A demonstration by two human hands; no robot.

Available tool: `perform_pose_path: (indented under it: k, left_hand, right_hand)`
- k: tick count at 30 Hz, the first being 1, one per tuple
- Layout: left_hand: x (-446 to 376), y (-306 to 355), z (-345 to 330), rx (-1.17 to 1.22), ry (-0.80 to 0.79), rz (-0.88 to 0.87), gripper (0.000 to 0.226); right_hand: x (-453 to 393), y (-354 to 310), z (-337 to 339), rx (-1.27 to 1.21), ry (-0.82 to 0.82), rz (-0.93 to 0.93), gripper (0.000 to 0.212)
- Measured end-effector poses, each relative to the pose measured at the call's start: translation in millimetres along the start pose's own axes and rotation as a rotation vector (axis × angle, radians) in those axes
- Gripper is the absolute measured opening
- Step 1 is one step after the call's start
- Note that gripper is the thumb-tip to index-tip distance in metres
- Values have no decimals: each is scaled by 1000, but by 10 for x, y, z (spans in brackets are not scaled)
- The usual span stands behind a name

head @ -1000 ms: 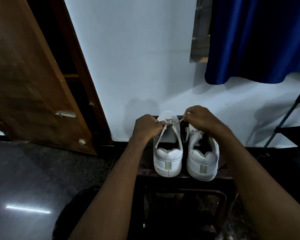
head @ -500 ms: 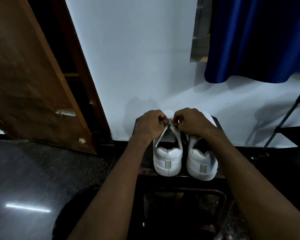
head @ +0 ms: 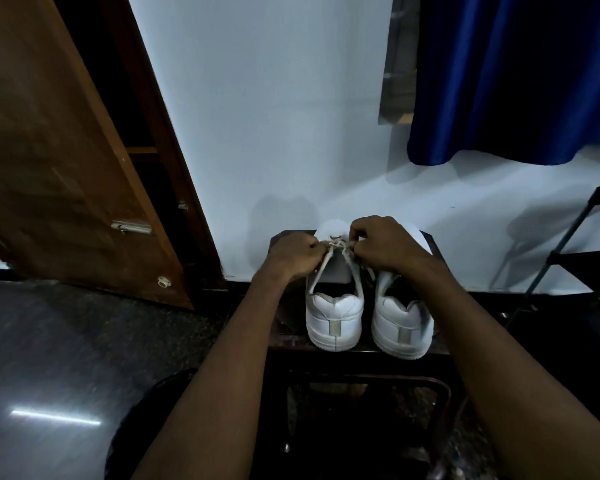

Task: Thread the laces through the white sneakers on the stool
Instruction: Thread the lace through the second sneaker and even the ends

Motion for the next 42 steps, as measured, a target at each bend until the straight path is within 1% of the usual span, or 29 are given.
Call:
perform_pose_path:
  k: [2, 4, 6, 8, 9, 11, 12, 13, 15, 17, 19, 20, 21, 22, 23, 25, 26, 28, 29, 30, 31, 34, 35, 36, 37, 38, 39, 40, 42]
  left_hand:
    - [9, -60, 103, 122, 60, 47, 42]
    - [33, -81, 170, 326, 101, 70, 40]
    - [74, 12, 219, 569, 120, 47, 40]
    - [118, 164, 295, 678, 131, -17, 40]
    - [130, 251, 321, 661, 131, -66, 40]
    - [161, 392, 353, 552, 139, -165, 43]
    - [169, 427, 357, 506, 148, -194, 46]
    - [175, 436, 358, 481, 159, -198, 50]
    - [187, 434, 384, 446, 188, -180, 55]
    - [205, 401, 439, 430, 214, -151, 52]
    - [202, 336, 493, 460, 232, -126, 49]
    - [202, 317, 514, 479, 236, -123, 49]
    - [195, 304, 529, 492, 239, -123, 48]
    - [194, 306, 536, 496, 241, -128, 47]
    - [187, 315, 525, 484, 237, -135, 45]
    - [173, 372, 489, 428, 230, -169, 43]
    - [168, 403, 467, 401, 230, -191, 43]
    - [152, 438, 433, 371, 236, -217, 44]
    - [143, 435, 428, 365, 242, -218, 45]
    - [144, 428, 426, 363, 243, -215, 44]
    - [151, 422, 429, 362, 239, -210, 43]
    - [165, 386, 446, 370, 239, -188, 43]
    - [161, 363, 451, 378, 243, -179, 43]
    - [157, 345, 458, 382, 246, -171, 42]
    - [153, 337, 455, 378, 245, -167, 42]
    - [149, 340, 442, 371, 241, -167, 42]
    - [145, 347, 428, 361, 237, -170, 42]
    - [141, 356, 417, 348, 234, -175, 41]
    - [137, 371, 411, 327, 238, -181, 42]
  right_hand:
    - [-12, 47, 49, -15, 27, -40, 4]
    - [-15, 121, 135, -26, 61, -87, 9]
    - [4, 203, 260, 112, 107, -143, 8]
    - [22, 168, 359, 188, 140, -122, 7]
    - [30, 81, 372, 108, 131, -62, 16]
    - [60, -168, 361, -340, 50, 87, 31]
    - [90, -264, 337, -574, -9, 111, 31]
    - [107, -323, 310, -720, -52, 105, 29]
    - [107, -303, 282, -779, -52, 33, 21]
    - [83, -92, 304, -893, 73, -108, 10]
    - [113, 268, 319, -1087, 278, -349, 8]
    - [156, 447, 297, -1125, 373, -462, 10]
    - [168, 575, 261, -1102, 427, -528, 11]
    - [140, 615, 245, -1026, 430, -529, 11]
    - [94, 575, 268, -878, 406, -457, 15]
    - [6, 280, 309, -570, 285, -191, 33]
    - [-25, 105, 314, -483, 230, -58, 38]
    - [-18, -189, 315, -423, 153, 135, 26]
    - [-15, -252, 319, -377, 150, 153, 18]
    - [-13, -252, 338, -347, 183, 123, 18]
    - [-32, -139, 335, -389, 230, 22, 22]
    - [44, 407, 204, -898, 392, -424, 29]
    - [87, 518, 173, -909, 439, -515, 24]
    - [85, 551, 190, -779, 441, -527, 15]
    - [67, 489, 245, -574, 406, -452, 20]
    - [33, 353, 272, -373, 343, -327, 39]
    - [-8, 178, 290, -270, 299, -186, 48]
    - [-31, 15, 315, -249, 274, -57, 41]
    - [-36, -208, 376, -191, 268, 60, 9]
Point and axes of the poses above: each hand's wrist, its own x-axis away from the middle knuckle, its own z-axis out of the back of the hand, y = z × x, the point moved 10 cm from there along -x, towards the middle knuckle, and after that the axes turned 15 degrees about x, right-handed, at the moved point
